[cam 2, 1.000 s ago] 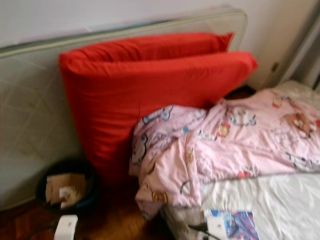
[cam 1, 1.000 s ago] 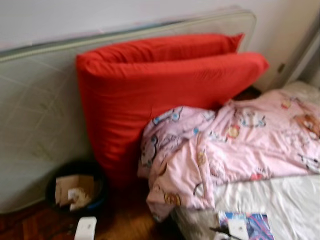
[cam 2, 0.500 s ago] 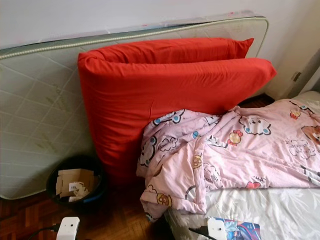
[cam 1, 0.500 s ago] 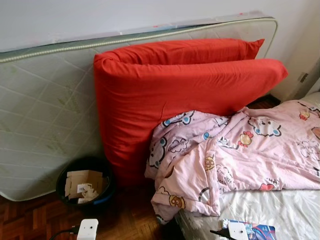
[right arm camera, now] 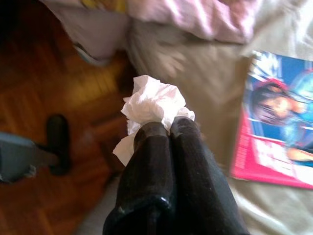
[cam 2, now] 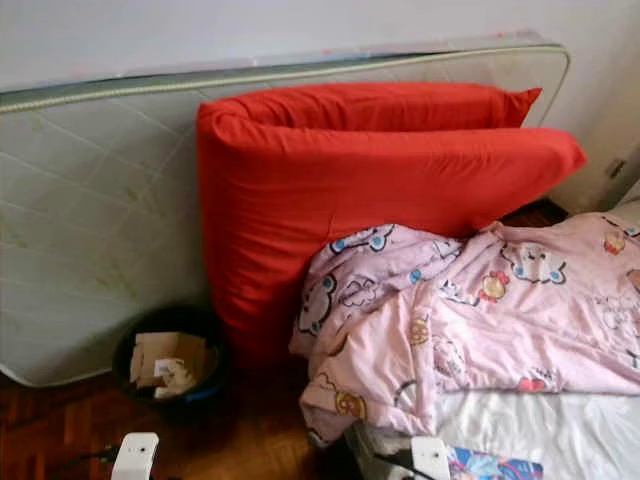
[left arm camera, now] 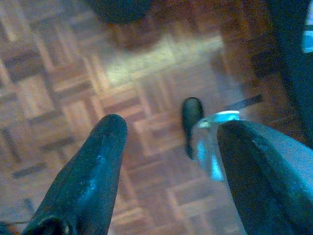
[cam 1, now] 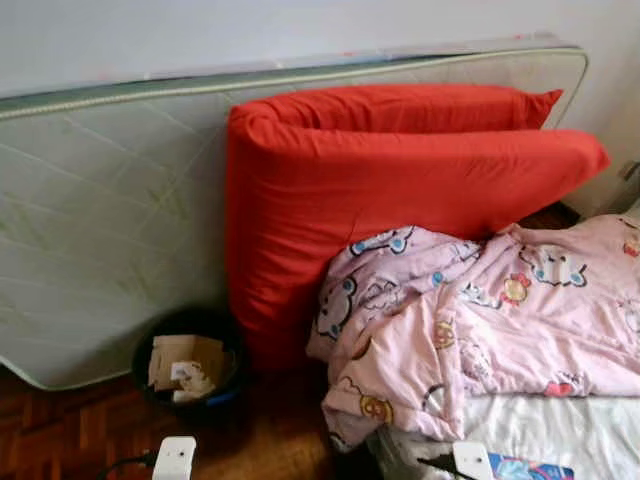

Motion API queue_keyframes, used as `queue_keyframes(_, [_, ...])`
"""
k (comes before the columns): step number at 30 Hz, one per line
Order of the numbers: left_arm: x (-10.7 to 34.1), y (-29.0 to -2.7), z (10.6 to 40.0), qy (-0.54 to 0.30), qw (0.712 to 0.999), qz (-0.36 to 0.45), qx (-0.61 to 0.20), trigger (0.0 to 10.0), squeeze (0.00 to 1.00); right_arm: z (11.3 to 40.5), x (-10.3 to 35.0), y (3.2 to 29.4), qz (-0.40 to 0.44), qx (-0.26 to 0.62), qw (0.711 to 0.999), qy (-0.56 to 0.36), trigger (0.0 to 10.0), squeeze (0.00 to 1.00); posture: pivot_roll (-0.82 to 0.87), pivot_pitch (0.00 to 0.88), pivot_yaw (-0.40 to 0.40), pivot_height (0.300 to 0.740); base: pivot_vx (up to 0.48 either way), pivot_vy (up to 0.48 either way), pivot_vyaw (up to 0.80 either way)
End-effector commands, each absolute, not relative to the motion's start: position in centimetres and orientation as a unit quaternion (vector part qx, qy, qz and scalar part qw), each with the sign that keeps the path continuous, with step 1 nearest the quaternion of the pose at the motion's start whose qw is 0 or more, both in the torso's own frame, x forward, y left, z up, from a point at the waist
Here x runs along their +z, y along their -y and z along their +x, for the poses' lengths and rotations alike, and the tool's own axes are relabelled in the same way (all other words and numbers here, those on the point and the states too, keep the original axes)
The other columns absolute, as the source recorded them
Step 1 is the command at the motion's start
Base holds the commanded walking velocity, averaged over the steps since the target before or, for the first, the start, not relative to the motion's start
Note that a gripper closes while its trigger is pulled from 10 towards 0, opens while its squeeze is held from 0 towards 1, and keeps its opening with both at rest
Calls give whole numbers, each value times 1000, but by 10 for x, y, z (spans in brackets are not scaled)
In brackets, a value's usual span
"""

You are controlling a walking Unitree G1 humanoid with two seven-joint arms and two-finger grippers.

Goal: Clean up the room

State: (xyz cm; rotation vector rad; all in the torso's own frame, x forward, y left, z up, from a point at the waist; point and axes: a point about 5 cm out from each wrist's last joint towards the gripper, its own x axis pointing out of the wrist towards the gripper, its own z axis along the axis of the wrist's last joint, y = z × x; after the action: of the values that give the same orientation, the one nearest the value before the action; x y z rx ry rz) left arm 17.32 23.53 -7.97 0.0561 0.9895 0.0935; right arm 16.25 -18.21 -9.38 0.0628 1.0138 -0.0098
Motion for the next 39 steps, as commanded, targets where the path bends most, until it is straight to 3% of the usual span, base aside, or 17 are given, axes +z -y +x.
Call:
queue_keyframes(1, [-80, -231, 174, -475, 879, 25, 37, 10000, 0, 154, -96, 189, 29, -16, 868, -495, 10000, 0, -58, 0, -45, 740, 0, 356, 0])
queue_keyframes(39, [-80, -231, 175, -474, 879, 21, 40, 10000, 0, 155, -96, 191, 30, -23, 869, -494, 10000, 0, -55, 0, -53, 740, 0, 358, 0])
